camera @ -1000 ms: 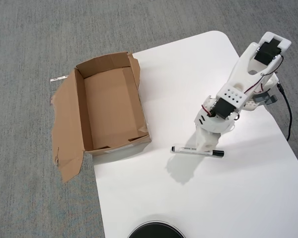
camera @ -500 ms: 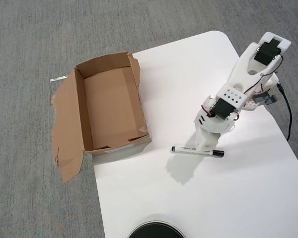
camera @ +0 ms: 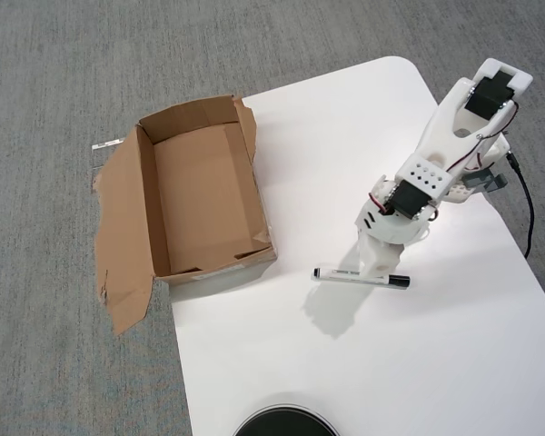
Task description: Grasp a pen and put it in the box.
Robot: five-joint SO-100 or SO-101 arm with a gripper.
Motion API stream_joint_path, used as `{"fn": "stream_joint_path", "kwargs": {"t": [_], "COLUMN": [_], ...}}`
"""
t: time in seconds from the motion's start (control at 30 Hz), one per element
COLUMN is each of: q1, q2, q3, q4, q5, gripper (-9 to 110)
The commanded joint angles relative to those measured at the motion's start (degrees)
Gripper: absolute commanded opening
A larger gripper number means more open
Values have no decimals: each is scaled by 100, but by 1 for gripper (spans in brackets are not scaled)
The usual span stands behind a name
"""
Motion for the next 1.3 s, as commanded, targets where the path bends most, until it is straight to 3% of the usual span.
{"fn": "stream_joint_path", "kwargs": {"t": [0.0, 0.2, 0.47, 0.87, 1.27], "q1": [-31, -40, -426, -505, -505], "q2": [26, 9, -624, -1090, -1266], "q3": [-127, -110, -198, -189, -83], "q4": [-62, -70, -88, -1204, -1187], "q5": [40, 40, 40, 40, -48], "gripper": [18, 23, 23, 23, 23]}}
